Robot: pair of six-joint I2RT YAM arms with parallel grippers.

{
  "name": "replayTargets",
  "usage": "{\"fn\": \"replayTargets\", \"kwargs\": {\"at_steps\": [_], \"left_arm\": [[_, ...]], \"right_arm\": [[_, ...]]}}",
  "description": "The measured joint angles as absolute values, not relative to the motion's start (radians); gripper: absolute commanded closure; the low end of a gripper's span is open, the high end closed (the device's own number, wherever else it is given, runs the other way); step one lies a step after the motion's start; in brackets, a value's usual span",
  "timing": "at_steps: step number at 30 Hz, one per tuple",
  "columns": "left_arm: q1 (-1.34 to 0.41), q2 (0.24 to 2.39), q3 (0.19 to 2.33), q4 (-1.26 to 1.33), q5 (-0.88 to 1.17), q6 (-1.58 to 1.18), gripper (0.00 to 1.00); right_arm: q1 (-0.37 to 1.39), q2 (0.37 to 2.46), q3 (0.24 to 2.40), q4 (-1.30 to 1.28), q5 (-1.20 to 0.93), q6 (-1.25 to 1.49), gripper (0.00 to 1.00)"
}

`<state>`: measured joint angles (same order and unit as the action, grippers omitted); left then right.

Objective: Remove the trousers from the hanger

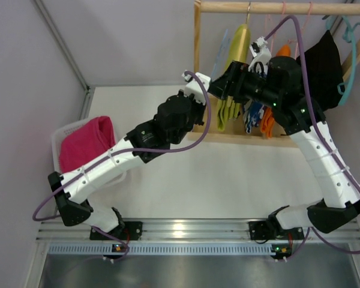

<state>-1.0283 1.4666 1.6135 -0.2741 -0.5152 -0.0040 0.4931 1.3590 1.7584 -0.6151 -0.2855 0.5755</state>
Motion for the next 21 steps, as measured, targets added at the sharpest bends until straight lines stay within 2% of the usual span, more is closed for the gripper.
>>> {"fn": "replayTargets", "kwargs": {"at_steps": [2,3,13,21], "left_arm": [[-1.016,1.45,1.613,-0.274,-0.503,-0.027,1.0],[-1.013,1.442,1.613,-0.274,-0.499,-0.035,1.0],[-0.984,1.423,1.618,-0.277,-0.465,-0.058,1.0],[-0.866,1.425,1.676,-0.301,-0.41,-0.049,1.0]], "right_arm": [[0.49,1.346,1.758,-0.612,-0.285,0.571,0.02],[0.488,1.339,1.758,-0.611,-0.284,0.57,0.01],[0.445,1.245,1.755,-0.594,-0.321,0.532,0.0],[0.111,1.22,1.747,-0.646,-0.526,0.551,0.01]]}}
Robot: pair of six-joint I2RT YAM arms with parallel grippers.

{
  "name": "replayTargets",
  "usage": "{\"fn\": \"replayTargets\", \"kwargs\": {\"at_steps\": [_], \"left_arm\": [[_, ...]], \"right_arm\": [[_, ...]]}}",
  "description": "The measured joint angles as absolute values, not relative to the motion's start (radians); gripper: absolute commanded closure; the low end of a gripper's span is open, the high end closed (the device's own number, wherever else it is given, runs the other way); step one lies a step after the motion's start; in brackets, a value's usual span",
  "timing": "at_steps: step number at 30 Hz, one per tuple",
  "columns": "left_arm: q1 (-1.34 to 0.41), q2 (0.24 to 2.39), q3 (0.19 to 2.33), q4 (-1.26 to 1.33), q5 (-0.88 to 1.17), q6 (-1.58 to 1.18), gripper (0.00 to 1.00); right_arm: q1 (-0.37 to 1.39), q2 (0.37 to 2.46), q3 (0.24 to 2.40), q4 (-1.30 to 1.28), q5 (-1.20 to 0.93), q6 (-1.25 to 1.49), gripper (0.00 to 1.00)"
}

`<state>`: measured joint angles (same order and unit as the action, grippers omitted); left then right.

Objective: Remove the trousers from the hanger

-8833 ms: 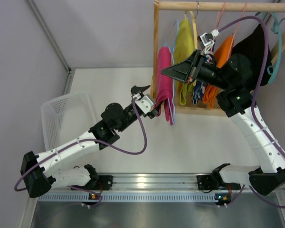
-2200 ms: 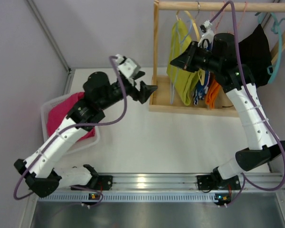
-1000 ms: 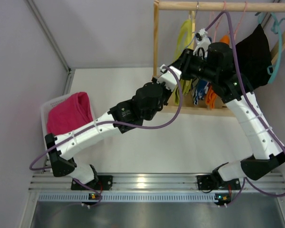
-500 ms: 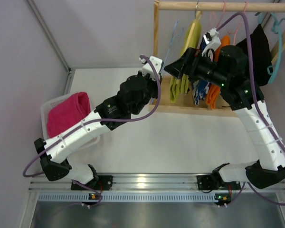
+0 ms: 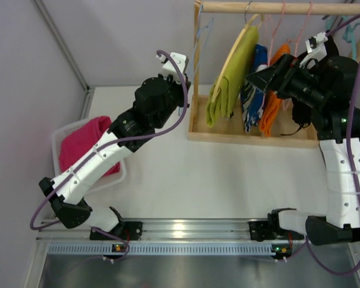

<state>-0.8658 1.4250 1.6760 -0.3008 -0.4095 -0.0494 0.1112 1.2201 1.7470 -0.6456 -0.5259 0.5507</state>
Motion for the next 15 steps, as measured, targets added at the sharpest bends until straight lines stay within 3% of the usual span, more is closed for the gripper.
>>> {"fn": "replayTargets", "kwargs": {"at_steps": [15], "left_arm": [[-0.763,1.637,1.919,-0.3,-0.265,-0.096,1.0]], "right_arm": [[0.056,1.173,1.742,-0.689,-0.638,0.55,0.01]]}}
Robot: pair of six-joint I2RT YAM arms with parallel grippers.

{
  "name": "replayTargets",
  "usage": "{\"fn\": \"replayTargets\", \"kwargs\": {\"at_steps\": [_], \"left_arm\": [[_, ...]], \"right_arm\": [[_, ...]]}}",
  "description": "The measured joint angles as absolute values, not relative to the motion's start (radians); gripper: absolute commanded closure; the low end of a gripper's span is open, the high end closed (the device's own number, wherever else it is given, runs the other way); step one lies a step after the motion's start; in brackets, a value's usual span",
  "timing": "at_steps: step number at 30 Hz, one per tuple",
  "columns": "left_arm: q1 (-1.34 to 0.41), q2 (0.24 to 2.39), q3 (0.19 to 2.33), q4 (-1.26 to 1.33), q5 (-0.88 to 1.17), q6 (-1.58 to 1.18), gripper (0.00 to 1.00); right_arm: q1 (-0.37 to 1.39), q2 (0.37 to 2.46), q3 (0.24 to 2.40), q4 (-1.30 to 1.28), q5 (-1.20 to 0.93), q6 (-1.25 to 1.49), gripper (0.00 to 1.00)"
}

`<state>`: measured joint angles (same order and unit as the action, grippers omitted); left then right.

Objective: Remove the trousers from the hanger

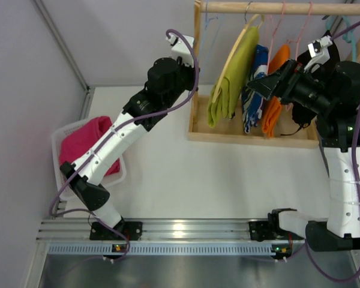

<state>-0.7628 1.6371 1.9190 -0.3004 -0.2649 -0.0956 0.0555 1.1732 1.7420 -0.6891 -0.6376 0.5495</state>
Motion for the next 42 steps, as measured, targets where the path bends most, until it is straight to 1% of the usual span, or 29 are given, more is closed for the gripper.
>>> {"fn": "replayTargets", "kwargs": {"at_steps": [12,14,16,17,18,19,22,23,25,26,27,28,31,34,38,42], "left_arm": [[-0.695,1.713,1.943,-0.328,-0.222,-0.199,1.0],[-0.693,1.713,1.943,-0.328,-0.209,-0.209,0.9],[-0.692,1.713,1.943,-0.329,-0.194,-0.215,0.77],[-0.691,1.712,1.943,-0.329,-0.19,-0.218,0.64],[-0.691,1.712,1.943,-0.33,-0.186,-0.22,0.61],[-0.69,1.712,1.943,-0.331,-0.182,-0.23,0.52],[-0.688,1.704,1.943,-0.338,-0.174,-0.24,0.47],[-0.688,1.698,1.942,-0.341,-0.172,-0.242,0.42],[-0.687,1.674,1.932,-0.347,-0.168,-0.245,0.4],[-0.687,1.658,1.924,-0.346,-0.167,-0.247,0.36],[-0.687,1.633,1.909,-0.345,-0.163,-0.249,0.3],[-0.687,1.61,1.895,-0.344,-0.16,-0.252,0.27],[-0.686,1.488,1.785,-0.289,-0.138,-0.263,0.21],[-0.685,1.372,1.702,-0.247,-0.129,-0.264,0.2],[-0.68,1.268,1.658,-0.215,-0.131,-0.255,0.2],[-0.665,1.165,1.548,-0.202,-0.149,-0.222,0.19]], "right_arm": [[0.056,1.145,1.715,-0.688,-0.645,0.542,0.01],[0.056,1.145,1.715,-0.687,-0.645,0.542,0.01],[0.056,1.143,1.715,-0.686,-0.646,0.542,0.01],[0.056,1.143,1.715,-0.686,-0.646,0.542,0.01],[0.056,1.141,1.715,-0.685,-0.645,0.542,0.01],[0.056,1.14,1.715,-0.685,-0.645,0.542,0.0],[0.056,1.139,1.715,-0.68,-0.645,0.542,0.01],[0.056,1.139,1.715,-0.68,-0.644,0.542,0.01],[0.056,1.139,1.715,-0.68,-0.641,0.542,0.0],[0.056,1.139,1.715,-0.68,-0.64,0.542,0.01],[0.056,1.139,1.715,-0.68,-0.636,0.542,0.01],[0.056,1.139,1.715,-0.68,-0.634,0.542,0.01],[0.056,1.137,1.708,-0.673,-0.621,0.542,0.01],[0.056,1.127,1.674,-0.653,-0.602,0.552,0.01],[0.056,1.117,1.612,-0.591,-0.575,0.593,0.01],[0.056,1.124,1.565,-0.524,-0.559,0.651,0.0]]}}
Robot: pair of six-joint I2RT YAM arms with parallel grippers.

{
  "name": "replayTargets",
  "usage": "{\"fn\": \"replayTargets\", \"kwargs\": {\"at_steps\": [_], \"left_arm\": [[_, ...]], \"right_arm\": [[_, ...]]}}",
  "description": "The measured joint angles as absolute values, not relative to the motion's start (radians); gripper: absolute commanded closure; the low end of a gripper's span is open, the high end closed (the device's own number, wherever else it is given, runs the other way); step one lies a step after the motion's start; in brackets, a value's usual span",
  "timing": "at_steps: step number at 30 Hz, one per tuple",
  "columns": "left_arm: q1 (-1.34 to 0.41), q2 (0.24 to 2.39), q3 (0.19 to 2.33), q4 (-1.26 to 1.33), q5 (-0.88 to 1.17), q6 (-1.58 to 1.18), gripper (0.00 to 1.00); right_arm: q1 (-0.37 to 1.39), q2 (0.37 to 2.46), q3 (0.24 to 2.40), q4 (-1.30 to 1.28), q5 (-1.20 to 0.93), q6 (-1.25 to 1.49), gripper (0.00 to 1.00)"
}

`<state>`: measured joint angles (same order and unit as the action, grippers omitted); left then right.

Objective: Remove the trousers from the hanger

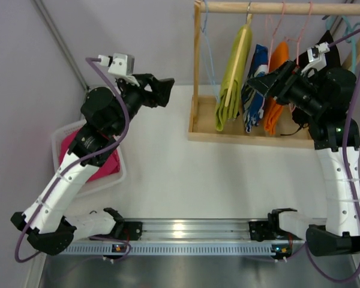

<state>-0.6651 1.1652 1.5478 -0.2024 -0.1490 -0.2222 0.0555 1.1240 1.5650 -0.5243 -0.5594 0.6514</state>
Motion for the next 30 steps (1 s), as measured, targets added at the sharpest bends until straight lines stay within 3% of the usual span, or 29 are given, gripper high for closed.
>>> {"fn": "replayTargets", "kwargs": {"at_steps": [10,16,30], "left_arm": [[-0.459,1.038,1.305,-0.223,-0.144,-0.248,0.19],[-0.37,0.978,1.295,-0.24,-0.119,-0.296,0.19],[-0.292,0.893,1.251,-0.251,-0.116,-0.338,0.18]], "right_arm": [[0.059,1.237,1.562,-0.329,-0.53,0.788,0.1],[0.102,1.322,1.599,-0.277,-0.461,0.834,0.19],[0.191,1.504,1.673,-0.178,-0.409,0.921,0.31]]}}
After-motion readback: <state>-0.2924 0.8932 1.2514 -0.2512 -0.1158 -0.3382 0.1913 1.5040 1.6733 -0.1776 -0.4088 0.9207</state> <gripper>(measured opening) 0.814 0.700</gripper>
